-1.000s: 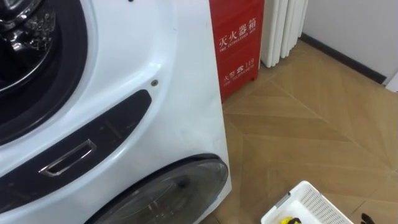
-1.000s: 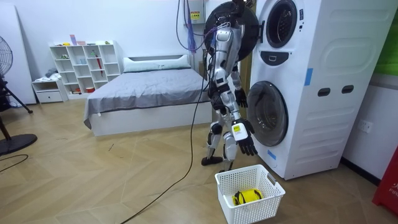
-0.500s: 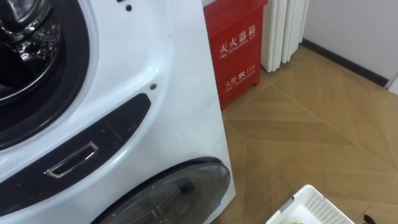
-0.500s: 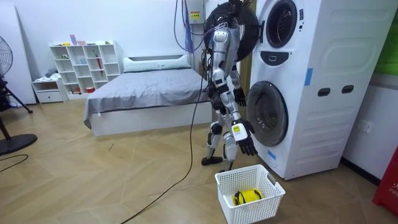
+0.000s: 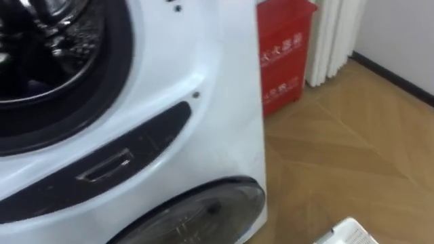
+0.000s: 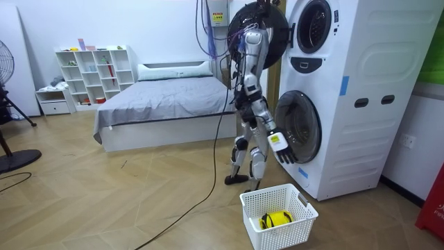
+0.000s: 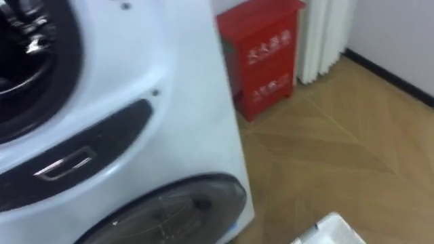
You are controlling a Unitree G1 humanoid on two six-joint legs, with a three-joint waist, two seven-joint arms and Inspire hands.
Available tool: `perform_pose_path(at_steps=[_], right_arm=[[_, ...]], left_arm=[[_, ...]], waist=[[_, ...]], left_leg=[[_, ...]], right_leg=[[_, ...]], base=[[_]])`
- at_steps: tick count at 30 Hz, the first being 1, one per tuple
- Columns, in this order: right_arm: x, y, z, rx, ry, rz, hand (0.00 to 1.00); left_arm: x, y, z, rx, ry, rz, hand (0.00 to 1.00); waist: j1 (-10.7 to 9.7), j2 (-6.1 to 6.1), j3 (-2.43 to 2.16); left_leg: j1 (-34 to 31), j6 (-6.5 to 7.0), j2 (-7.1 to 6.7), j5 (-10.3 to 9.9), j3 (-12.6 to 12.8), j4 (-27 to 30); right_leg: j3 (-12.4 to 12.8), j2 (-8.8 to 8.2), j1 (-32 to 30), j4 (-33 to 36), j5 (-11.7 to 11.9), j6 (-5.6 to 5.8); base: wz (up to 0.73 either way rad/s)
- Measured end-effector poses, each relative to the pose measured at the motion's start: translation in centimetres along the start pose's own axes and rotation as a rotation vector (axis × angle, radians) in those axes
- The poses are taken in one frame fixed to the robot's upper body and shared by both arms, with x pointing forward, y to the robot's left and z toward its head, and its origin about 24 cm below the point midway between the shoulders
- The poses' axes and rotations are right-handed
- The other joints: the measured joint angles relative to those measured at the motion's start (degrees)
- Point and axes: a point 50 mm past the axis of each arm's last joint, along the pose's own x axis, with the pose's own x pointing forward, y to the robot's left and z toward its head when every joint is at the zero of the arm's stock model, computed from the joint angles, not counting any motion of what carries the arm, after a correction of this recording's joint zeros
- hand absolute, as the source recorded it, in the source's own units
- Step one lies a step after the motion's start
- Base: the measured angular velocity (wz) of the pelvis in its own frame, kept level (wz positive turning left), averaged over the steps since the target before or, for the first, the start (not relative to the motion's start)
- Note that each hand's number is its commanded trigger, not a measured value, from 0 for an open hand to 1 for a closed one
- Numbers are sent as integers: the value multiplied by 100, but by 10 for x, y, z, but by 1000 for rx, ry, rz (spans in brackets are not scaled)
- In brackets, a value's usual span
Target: Pick clothes from washing machine
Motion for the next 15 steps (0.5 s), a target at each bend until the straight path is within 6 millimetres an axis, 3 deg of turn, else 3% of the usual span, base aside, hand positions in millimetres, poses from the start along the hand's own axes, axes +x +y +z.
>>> perform_pose_path(at_steps=[1, 2, 3, 4, 6, 8, 15], right_arm=[[0, 3, -2, 19, 9, 8, 0], [-1, 8, -9, 54, 36, 22, 0], [-3, 13, -16, 99, 65, 38, 0], [-4, 15, -18, 122, 78, 43, 0], [-6, 20, -27, 208, 129, 51, 0], [-8, 19, -33, 260, 156, 35, 0], [-17, 2, -61, 388, 266, -72, 0]], left_arm=[[0, 1, 1, -8, -2, 7, 0], [0, 3, 1, -20, -5, 18, 0], [0, 6, 1, -43, -5, 32, 0], [0, 7, -1, -51, -1, 39, 0], [-3, 11, -10, -85, 21, 66, 0], [-6, 12, -21, -114, 52, 87, 0], [-13, 20, -40, -165, 99, 149, 0]], waist=[[12, -45, 1], [101, -125, -33], [210, -282, -15], [243, -295, -36], [286, -487, -12], [290, -587, -31], [294, -697, -18]], left_leg=[[14, -7, 6, 5, -79, 10], [80, -24, 24, 19, -216, 13], [143, -37, 40, 28, -304, 13], [174, -41, 55, 30, -368, 10], [314, -49, 103, 34, -536, -2], [390, -50, 131, 34, -679, -13], [648, -47, 112, 32, -1046, -44]], right_leg=[[-80, -18, 60, -17, -7, -6], [-203, -39, 183, -112, -8, -11], [-291, -54, 296, -154, -21, -28], [-350, -58, 374, -207, -20, -30], [-563, -93, 695, -475, -15, -41], [-700, -106, 903, -612, 7, -34], [-947, -238, 1389, -781, -72, 54]], base=[[56], [57], [51], [46], [49], [44], [29]])
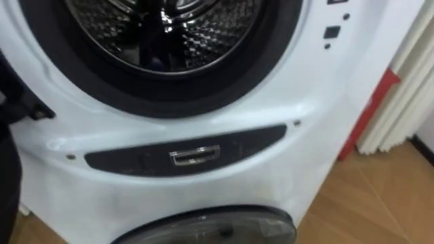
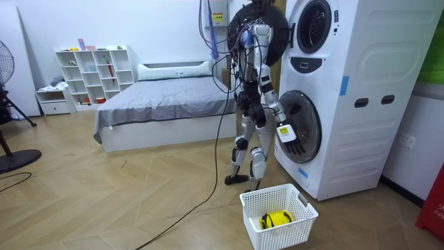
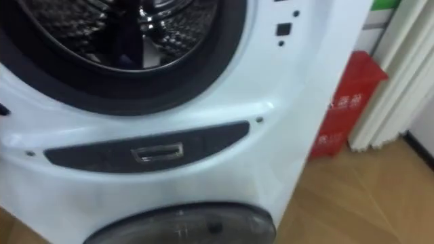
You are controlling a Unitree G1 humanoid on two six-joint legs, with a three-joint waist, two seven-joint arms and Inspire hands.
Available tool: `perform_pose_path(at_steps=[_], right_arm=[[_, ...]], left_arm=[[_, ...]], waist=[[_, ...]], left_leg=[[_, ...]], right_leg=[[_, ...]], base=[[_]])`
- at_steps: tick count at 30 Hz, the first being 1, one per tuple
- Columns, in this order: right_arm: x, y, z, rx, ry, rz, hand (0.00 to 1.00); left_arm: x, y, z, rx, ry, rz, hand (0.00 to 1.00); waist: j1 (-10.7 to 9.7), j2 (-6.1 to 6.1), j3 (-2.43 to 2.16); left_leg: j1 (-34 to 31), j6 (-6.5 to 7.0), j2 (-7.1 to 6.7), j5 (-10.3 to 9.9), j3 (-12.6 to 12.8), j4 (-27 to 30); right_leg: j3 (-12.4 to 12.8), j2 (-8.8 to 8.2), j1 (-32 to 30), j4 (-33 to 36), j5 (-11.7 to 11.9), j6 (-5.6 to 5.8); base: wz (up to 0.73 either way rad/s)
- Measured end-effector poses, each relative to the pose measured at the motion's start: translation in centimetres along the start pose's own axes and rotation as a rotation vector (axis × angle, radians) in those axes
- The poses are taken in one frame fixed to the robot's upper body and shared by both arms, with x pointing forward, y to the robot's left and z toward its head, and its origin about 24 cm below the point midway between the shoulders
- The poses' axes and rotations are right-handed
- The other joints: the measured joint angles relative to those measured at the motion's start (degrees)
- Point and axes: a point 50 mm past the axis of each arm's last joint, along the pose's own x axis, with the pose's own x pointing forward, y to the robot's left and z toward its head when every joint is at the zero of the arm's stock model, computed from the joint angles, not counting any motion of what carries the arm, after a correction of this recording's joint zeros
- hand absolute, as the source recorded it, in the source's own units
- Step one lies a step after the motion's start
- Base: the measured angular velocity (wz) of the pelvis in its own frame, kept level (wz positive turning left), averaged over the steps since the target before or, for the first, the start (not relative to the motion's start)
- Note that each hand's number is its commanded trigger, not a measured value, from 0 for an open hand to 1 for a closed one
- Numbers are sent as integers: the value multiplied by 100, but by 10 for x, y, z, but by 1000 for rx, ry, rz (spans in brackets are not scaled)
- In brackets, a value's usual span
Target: Pick clothes from washing machine
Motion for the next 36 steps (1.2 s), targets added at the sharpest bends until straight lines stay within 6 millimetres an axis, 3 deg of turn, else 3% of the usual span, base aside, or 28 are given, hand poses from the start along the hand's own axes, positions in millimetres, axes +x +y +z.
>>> perform_pose_path(at_steps=[5, 6, 11, 13, 25, 31, 34, 36], right_arm=[[-6, -17, -22, -4, 61, -43, 0], [-7, -20, -26, -28, 78, -47, 0], [-12, -27, -44, -73, 148, -67, 0], [-13, -27, -49, -79, 166, -60, 0], [-17, -19, -65, -173, 250, 52, 0], [-20, -24, -73, -192, 304, 79, 0], [-22, -24, -76, -207, 331, 103, 0], [-21, -22, -75, -240, 339, 122, 0]], left_arm=[[0, 12, -3, -5, 6, 34, 0], [-1, 15, -6, -5, 13, 46, 0], [-2, 22, -8, -20, 13, 97, 0], [-2, 23, -9, -18, 16, 114, 0], [-5, 16, -21, -33, 70, 117, 0], [-5, 14, -24, -70, 97, 121, 0], [-5, 18, -25, -87, 104, 130, 0], [-4, 19, -21, -96, 93, 119, 0]], waist=[[38, -92, 33], [90, -113, 11], [201, -159, 16], [310, -158, 5], [350, -123, 20], [413, -120, 5], [489, -212, 8], [539, -262, 14]], left_leg=[[140, 2, -35, -1, -145, 8], [147, 2, -35, -2, -144, 8], [227, 2, -17, -3, -187, -74], [301, 5, 2, -4, -186, -130], [339, -23, 85, -21, -271, -153], [358, -66, 141, -46, -317, -99], [161, -232, 195, -146, -269, 431], [-261, -411, 285, -254, -294, 1331]], right_leg=[[-146, -76, 180, 87, -110, 31], [-150, -68, 187, 87, -115, 29], [-213, -22, 263, 49, -114, 28], [-185, 23, 329, -15, -93, 15], [-364, 85, 490, -219, -47, -40], [-449, 113, 548, -199, -83, -80], [-435, 151, 601, -169, -132, -165], [-440, 187, 571, -110, -167, -271]], base=[[19], [-3], [7], [-6], [4], [6], [4], [2]])
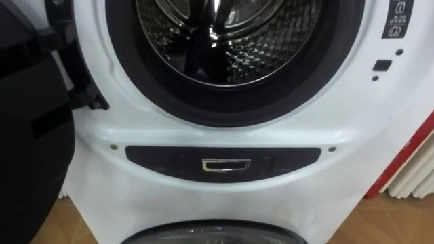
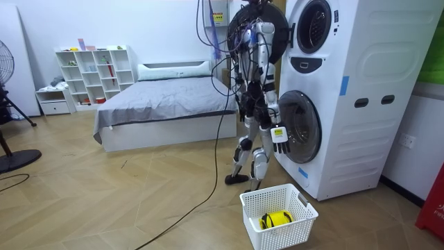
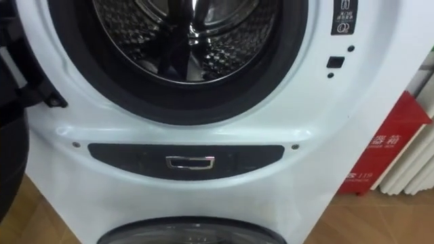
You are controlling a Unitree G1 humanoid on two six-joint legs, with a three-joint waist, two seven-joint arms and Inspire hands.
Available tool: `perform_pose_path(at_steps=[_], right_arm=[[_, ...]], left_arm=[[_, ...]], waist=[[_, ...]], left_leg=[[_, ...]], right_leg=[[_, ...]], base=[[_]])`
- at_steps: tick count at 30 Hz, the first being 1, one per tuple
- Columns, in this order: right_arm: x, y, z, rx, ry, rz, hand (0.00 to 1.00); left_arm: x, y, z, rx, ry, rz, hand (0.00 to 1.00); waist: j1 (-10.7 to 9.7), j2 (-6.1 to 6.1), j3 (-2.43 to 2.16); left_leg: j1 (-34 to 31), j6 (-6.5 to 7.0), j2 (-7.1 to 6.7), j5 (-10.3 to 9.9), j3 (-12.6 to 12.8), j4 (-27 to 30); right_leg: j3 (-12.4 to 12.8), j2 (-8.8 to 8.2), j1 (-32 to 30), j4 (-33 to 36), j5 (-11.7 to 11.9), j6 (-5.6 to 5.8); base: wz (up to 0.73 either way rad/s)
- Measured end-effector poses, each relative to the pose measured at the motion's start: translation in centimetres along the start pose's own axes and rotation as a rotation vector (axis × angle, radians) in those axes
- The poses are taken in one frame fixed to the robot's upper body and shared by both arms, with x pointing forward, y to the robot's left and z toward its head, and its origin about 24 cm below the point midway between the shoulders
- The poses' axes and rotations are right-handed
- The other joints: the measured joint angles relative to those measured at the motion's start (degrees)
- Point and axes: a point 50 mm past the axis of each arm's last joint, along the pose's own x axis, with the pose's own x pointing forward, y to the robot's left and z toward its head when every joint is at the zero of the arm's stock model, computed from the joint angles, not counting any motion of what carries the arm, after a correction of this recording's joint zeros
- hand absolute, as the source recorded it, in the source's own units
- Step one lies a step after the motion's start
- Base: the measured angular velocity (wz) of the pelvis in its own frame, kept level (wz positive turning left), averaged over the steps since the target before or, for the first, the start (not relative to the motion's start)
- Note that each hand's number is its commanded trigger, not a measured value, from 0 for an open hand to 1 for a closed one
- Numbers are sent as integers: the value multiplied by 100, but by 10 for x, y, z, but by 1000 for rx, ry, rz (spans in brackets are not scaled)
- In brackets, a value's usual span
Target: Pick clothes from washing machine
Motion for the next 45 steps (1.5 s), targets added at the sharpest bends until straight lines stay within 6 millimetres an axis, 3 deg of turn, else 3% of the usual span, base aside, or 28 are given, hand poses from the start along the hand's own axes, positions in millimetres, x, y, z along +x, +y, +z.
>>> perform_pose_path(at_steps=[2, 4, 5, 6, 7, 9, 10, 11, 12, 13, 15, 17, 18, 20, 21, 22, 23, 24, 25, 27, 28, 29, 31, 32, 36, 41, 45], right_arm=[[1, 2, 6, -39, -12, 7, 0], [0, 0, 11, -79, -29, 7, 0], [0, -5, 15, -97, -37, -7, 0], [-1, -7, 19, -108, -50, -13, 0], [-1, -6, 21, -110, -59, -12, 0], [0, -3, 24, -69, -83, -5, 0], [0, -3, 25, -56, -88, -6, 0], [0, -1, 29, -55, -99, -2, 0], [1, 0, 31, -47, -107, 2, 0], [1, 2, 33, -46, -110, 4, 0], [1, 2, 35, -41, -121, 5, 0], [1, 2, 29, -24, -109, 1, 0], [0, 0, 27, -7, -108, -3, 0], [-1, -3, 25, 18, -115, -10, 0], [-1, -4, 28, 28, -127, -10, 0], [-1, -5, 27, 40, -127, -14, 0], [-3, -10, 22, 89, -120, -27, 0], [-4, -15, 18, 127, -119, -41, 0], [-4, -16, 18, 135, -120, -47, 0], [-5, -19, 11, 116, -95, -65, 0], [-4, -19, 10, 106, -87, -68, 0], [-4, -19, 8, 81, -77, -70, 0], [-4, -16, 6, 53, -68, -68, 0], [-3, -14, 9, 37, -72, -64, 0], [-1, -3, 16, -59, -76, -38, 0], [1, 8, 29, -97, -124, -10, 0], [1, 8, 31, -110, -143, -13, 0]], left_arm=[[1, 2, 5, 1, -7, -5, 0], [2, -2, 14, 10, -21, -29, 0], [2, -6, 13, 16, -14, -48, 0], [2, -9, 14, 19, -16, -65, 0], [2, -11, 17, 18, -22, -72, 0], [4, -22, 42, 13, -87, -105, 0], [4, -25, 49, 14, -109, -114, 0], [3, -31, 65, 23, -162, -130, 0], [1, -36, 84, 26, -225, -146, 0], [0, -38, 90, 30, -251, -152, 0], [-1, -45, 91, 62, -274, -173, 0], [1, -45, 81, 74, -231, -172, 0], [1, -43, 71, 79, -197, -168, 0], [2, -40, 57, 78, -153, -161, 0], [2, -38, 50, 62, -125, -156, 0], [3, -37, 47, 62, -114, -152, 0], [3, -36, 42, 76, -94, -149, 0], [3, -35, 39, 85, -88, -148, 0], [3, -35, 39, 83, -90, -148, 0], [4, -29, 39, 76, -93, -132, 0], [4, -27, 38, 68, -90, -127, 0], [4, -24, 34, 49, -77, -117, 0], [4, -20, 30, 38, -65, -109, 0], [4, -21, 29, 20, -60, -107, 0], [4, -19, 28, 3, -59, -104, 0], [3, -21, 31, -7, -86, -107, 0], [3, -20, 29, -24, -86, -109, 0]], waist=[[28, 9, -12], [-12, 73, 9], [-10, 180, 24], [-88, 304, 1], [-123, 339, -2], [-374, 410, -20], [-402, 434, -3], [-421, 464, -9], [-404, 432, 9], [-371, 415, 19], [-329, 439, 13], [-325, 387, 6], [-352, 345, -27], [-382, 305, -46], [-382, 307, -41], [-392, 319, -36], [-542, 353, -13], [-598, 359, -48], [-569, 353, -53], [-538, 247, -64], [-504, 215, -61], [-402, 125, -87], [-351, 72, -74], [-275, 87, -64], [-207, -3, -39], [-125, -100, -55], [1, -53, -25]], left_leg=[[-250, -85, 64, -57, -75, 553], [-525, -78, 266, -179, -107, 1269], [-528, -94, 445, -247, -19, 1816], [-383, -120, 516, -263, -81, 2071], [-301, -125, 504, -265, -168, 2108], [99, -193, 393, -258, -405, 1627], [227, -266, 384, -307, -488, 1365], [457, -344, 393, -446, -521, 739], [637, -329, 392, -542, -518, 161], [685, -316, 390, -569, -516, -94], [806, -214, 353, -640, -445, -758], [771, 57, 174, -566, -411, -872], [710, 198, 77, -487, -341, -866], [635, 381, -110, -383, -189, -877], [552, 480, -193, -304, -97, -867], [504, 507, -211, -254, -36, -854], [484, 491, -176, -152, 240, -885], [483, 480, -187, 1, 344, -1009], [493, 480, -198, 69, 397, -1086], [489, 424, -196, 228, 680, -1207], [480, 409, -209, 245, 729, -1207], [446, 373, -230, 251, 828, -1163], [371, 238, -249, 284, 838, -1096], [351, 217, -240, 340, 885, -1104], [341, 104, -45, 453, 978, -1147], [264, 18, 78, 436, 967, -1092], [273, -20, 117, 411, 918, -1067]], right_leg=[[-63, 8, -96, 36, -68, -118], [-308, 89, -154, 116, -84, -245], [-485, 199, -155, 148, -94, -315], [-674, 262, -177, 161, -87, -362], [-759, 271, -228, 187, -87, -374], [-1032, 270, -511, 287, -41, -420], [-1092, 271, -588, 315, -10, -428], [-1197, 270, -750, 322, 66, -438], [-1230, 251, -915, 321, 174, -447], [-1239, 244, -982, 309, 241, -457], [-1253, 235, -1124, 238, 508, -431], [-1180, 152, -1141, 102, 765, -398], [-1102, 69, -1141, -22, 967, -346], [-896, -37, -1143, -238, 1317, -235], [-662, -117, -1146, -358, 1570, -63], [-509, -167, -1157, -286, 1563, 63], [-406, -369, -1170, 336, 1091, 283], [-376, -582, -1133, 1039, 570, 389], [-340, -674, -1088, 1371, 357, 403], [-132, -965, -513, 1903, -348, 582], [-52, -985, -357, 1863, -459, 608], [44, -1009, -147, 1608, -586, 675], [51, -877, 24, 933, -633, 674], [143, -768, 25, 686, -548, 539], [264, -501, 68, 304, -305, 376], [294, -368, 42, 192, -240, 296], [354, -312, 87, 80, -230, 276]], base=[[-3], [-3], [-17], [-13], [20], [55], [53], [32], [21], [0], [-4], [-9], [-13], [-13], [-4], [39], [81], [81], [62], [38], [0], [-26], [-38], [-44], [-27], [-7], [-9]])
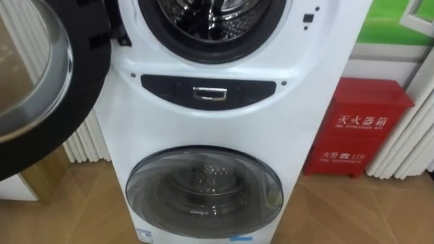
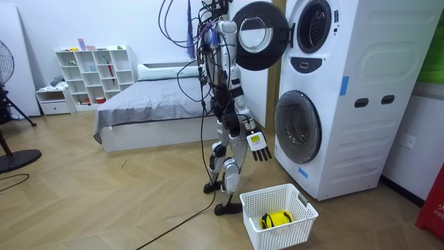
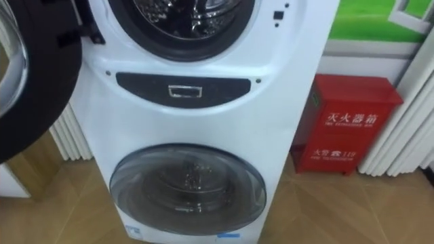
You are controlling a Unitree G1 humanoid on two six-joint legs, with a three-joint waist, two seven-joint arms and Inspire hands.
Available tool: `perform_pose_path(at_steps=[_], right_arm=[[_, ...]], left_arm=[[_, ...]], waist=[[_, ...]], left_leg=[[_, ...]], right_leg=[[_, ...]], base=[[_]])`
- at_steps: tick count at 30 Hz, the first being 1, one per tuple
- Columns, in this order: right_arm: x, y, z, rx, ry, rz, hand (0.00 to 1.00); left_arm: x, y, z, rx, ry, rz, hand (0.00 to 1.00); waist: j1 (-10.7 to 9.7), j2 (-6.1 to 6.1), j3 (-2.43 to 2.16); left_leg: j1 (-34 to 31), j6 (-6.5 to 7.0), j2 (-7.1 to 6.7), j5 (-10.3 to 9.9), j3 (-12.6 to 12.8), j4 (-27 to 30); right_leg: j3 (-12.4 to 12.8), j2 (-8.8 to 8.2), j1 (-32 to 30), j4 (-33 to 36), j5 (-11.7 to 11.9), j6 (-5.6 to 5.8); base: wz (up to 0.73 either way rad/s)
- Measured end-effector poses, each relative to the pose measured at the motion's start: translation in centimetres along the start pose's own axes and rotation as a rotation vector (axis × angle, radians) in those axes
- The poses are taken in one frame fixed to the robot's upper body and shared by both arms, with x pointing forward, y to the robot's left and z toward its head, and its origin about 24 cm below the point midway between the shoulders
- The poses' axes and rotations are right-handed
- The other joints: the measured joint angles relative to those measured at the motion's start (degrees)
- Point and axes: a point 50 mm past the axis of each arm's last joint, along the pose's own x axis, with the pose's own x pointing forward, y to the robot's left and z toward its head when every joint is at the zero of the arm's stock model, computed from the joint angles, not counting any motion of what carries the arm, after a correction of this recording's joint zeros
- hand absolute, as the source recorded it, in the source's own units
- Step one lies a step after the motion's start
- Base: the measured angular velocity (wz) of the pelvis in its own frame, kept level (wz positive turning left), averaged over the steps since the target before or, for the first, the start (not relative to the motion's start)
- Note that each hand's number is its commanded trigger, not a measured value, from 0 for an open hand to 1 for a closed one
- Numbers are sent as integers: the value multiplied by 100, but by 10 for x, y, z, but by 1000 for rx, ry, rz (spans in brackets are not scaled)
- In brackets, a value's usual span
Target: Pick clothes from washing machine
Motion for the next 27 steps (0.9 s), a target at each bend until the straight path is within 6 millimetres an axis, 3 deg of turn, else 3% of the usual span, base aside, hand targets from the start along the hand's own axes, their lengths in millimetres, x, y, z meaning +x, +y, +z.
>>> perform_pose_path(at_steps=[5, 9, 14, 22, 24, 27], right_arm=[[0, -1, -2, -19, 6, 4, 0], [-3, -4, -10, -16, 19, 3, 0], [-4, -10, -11, 27, 17, -24, 0], [-4, -23, 6, 73, -47, -71, 0], [-4, -28, 9, 73, -65, -84, 0], [-5, -31, 10, 78, -77, -100, 0]], left_arm=[[0, 2, -1, -23, 4, 10, 0], [-1, 5, -4, -80, 13, 24, 0], [1, 9, 2, -202, 5, 48, 0], [7, 39, 65, -534, -177, 106, 0], [3, 52, 98, -642, -305, 101, 0], [-7, 72, 132, -737, -457, 94, 0]], waist=[[-19, 70, 32], [-79, 105, 19], [-106, 112, 20], [-96, 222, 32], [-69, 276, 54], [-91, 322, 13]], left_leg=[[39, -5, -26, -3, -129, -76], [31, -5, -52, -3, -309, -104], [15, -5, -58, -3, -333, -108], [96, -4, -86, -3, -331, -123], [103, -2, -96, -2, -339, -125], [104, -1, -111, -2, -423, -117]], right_leg=[[-31, -3, 81, -119, 0, 2], [-78, -6, 139, -189, 5, 10], [-95, -14, 129, -196, 1, 14], [-90, -39, 210, -170, 9, 30], [-39, -39, 212, -174, 16, 42], [-67, -46, 210, -157, 18, 45]], base=[[4], [4], [1], [2], [0], [0]])
